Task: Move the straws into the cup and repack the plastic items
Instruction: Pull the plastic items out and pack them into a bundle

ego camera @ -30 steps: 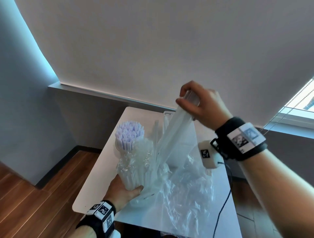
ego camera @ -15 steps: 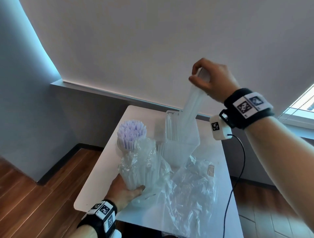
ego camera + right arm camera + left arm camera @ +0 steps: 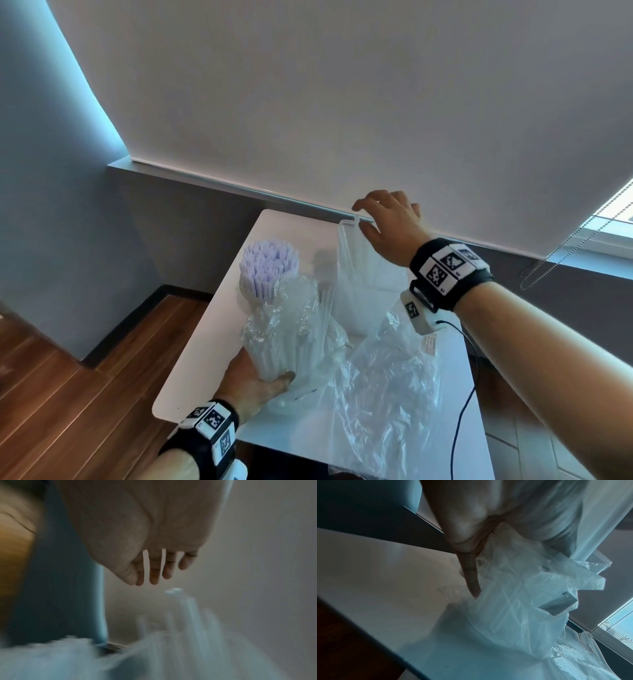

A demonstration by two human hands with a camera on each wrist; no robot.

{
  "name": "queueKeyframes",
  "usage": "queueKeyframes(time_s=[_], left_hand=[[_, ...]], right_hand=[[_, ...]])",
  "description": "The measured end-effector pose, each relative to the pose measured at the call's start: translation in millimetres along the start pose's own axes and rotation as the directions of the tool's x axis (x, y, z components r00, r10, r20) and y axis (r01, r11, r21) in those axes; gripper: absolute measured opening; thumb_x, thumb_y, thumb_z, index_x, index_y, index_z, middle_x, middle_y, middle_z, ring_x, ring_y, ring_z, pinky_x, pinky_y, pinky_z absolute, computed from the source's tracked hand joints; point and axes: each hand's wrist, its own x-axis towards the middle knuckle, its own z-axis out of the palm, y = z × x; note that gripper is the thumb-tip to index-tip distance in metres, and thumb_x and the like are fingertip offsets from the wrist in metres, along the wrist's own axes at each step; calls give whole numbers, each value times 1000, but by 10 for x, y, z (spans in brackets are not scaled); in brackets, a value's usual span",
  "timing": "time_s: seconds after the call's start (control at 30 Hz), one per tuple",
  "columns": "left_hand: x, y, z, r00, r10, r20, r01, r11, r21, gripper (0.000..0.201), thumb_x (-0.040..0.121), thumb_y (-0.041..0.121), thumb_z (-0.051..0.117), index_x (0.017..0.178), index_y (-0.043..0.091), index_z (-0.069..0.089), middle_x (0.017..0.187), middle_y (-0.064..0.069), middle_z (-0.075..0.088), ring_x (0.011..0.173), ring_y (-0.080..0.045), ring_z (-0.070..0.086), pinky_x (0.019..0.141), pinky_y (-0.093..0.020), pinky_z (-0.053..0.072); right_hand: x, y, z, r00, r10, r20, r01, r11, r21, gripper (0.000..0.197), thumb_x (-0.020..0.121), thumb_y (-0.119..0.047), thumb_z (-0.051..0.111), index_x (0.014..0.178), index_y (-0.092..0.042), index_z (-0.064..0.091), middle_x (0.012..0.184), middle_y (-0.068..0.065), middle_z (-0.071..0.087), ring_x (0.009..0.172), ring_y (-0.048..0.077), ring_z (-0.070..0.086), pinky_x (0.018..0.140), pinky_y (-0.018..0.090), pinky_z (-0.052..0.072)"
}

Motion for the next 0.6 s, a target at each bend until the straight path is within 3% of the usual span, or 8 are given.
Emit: queueKeyframes(time_s=[0.03, 0.1, 0.17, 0.2, 0.27, 0.33, 0.47, 0.6], left_hand=[[-2, 6, -1, 1000, 3, 2, -3, 1000, 5, 82, 51, 57, 84, 122, 26, 57, 110, 12, 66, 105, -11, 63, 99, -34, 50], [-15, 4, -5, 1000, 7, 2, -7, 1000, 11, 82, 50, 58, 84, 121, 25, 58, 110, 11, 67, 105, -11, 63, 99, -35, 50], [-20, -10, -12, 1000, 5, -3, -5, 1000, 5, 82, 50, 59, 83, 120, 24, 60, 109, 10, 68, 105, -11, 64, 99, -35, 50], [-20, -16, -15, 1000, 4, -5, -4, 1000, 1, 81, 49, 59, 84, 119, 25, 61, 108, 11, 68, 105, -10, 64, 99, -35, 50], [-27, -26, -14, 1000, 4, -11, -4, 1000, -14, 75, 52, 54, 86, 117, 25, 62, 108, 11, 69, 104, -10, 64, 99, -35, 50], [-37, -27, -11, 1000, -7, -22, 7, 1000, -21, 67, 58, 46, 89, 115, 23, 63, 107, 10, 69, 103, -12, 64, 98, -35, 50], [-35, -23, -15, 1000, -21, -15, 21, 1000, -18, 63, 59, 44, 88, 112, 20, 65, 105, 8, 70, 102, -13, 65, 98, -36, 51], [-40, -32, -21, 1000, -26, -4, 26, 999, -34, 65, 57, 47, 87, 112, 20, 66, 103, 7, 71, 100, -10, 66, 97, -35, 51]], right_hand=[[-63, -127, -12, 998, -47, -33, 49, 996, 71, 33, 94, -22, 49, 127, -25, 57, 129, 3, 56, 113, 26, 51, 97, 46, 42], [-259, -384, 41, 987, -133, 95, 115, 977, 179, 35, 91, -14, 50, 125, -20, 58, 117, 4, 62, 93, 19, 56, 90, 44, 50], [-498, -599, 186, 947, -188, 261, 164, 980, 113, 43, 90, -22, 53, 133, -19, 50, 122, 5, 61, 98, 23, 58, 89, 42, 52], [-597, -665, 257, 941, -203, 271, 203, 979, 31, 48, 89, -27, 55, 135, -18, 47, 123, 6, 60, 102, 27, 57, 87, 42, 53], [-704, -732, 355, 954, -227, 196, 252, 960, -118, 53, 81, -31, 62, 130, -15, 52, 121, 5, 61, 102, 31, 55, 81, 40, 52], [-713, -748, 427, 960, -247, 135, 266, 952, -154, 57, 77, -34, 66, 129, -14, 54, 120, 4, 62, 103, 30, 54, 82, 39, 51], [-697, -719, 495, 951, -210, 229, 177, 972, 156, 57, 89, -39, 60, 138, -17, 41, 125, 2, 61, 110, 27, 56, 88, 40, 49], [-745, -717, 585, 965, -168, 200, 62, 891, 451, 47, 87, -37, 68, 125, -20, 48, 117, -6, 61, 99, 11, 59, 85, 30, 50]])
